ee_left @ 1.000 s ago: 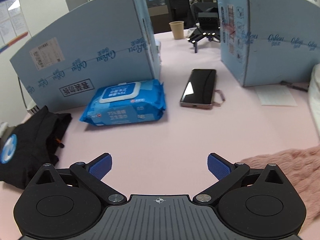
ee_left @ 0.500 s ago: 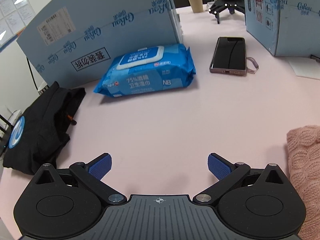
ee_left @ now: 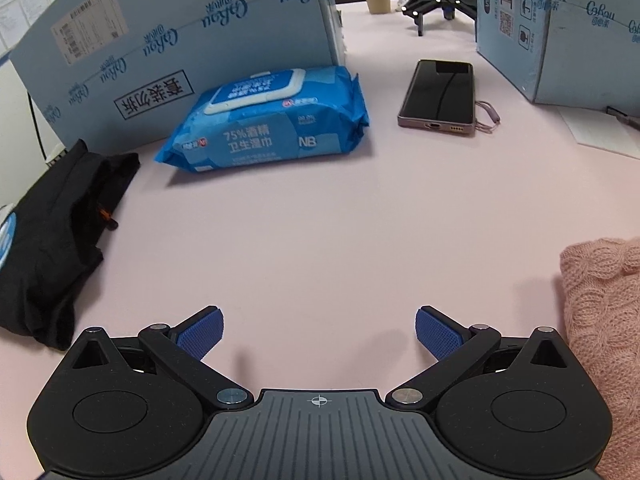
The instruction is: Fold clothes
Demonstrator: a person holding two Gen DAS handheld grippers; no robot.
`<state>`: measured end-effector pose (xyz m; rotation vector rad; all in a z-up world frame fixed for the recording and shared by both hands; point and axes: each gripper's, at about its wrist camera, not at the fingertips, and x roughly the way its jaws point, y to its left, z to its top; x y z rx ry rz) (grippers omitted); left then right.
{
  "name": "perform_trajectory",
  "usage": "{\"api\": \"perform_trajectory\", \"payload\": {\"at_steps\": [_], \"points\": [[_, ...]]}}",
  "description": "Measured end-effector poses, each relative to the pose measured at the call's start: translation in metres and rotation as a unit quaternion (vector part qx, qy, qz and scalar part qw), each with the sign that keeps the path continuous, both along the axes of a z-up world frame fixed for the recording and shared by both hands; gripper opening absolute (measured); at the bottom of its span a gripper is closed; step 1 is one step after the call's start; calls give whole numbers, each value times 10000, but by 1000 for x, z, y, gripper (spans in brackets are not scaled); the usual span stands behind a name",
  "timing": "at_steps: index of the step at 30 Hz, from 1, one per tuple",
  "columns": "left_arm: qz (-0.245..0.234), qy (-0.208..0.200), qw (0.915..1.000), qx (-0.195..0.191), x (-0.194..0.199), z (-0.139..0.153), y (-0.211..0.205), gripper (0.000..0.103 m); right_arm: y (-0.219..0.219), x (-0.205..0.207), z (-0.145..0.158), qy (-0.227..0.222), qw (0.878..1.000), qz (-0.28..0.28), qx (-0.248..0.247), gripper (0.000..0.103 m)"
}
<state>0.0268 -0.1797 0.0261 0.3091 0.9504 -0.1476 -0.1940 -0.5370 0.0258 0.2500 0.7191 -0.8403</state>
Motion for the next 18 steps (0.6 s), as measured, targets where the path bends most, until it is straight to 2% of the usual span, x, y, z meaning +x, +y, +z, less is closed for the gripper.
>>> {"api": "perform_trajectory", "payload": {"at_steps": [11, 18], "points": [[22, -50, 9999, 116, -1, 0, -1, 103, 1, -1, 0, 0, 10000, 7, -2, 103], [-45, -559, 9978, 350, -12, 8, -6, 103, 1, -1, 0, -1, 10000, 1, -1, 103]]}}
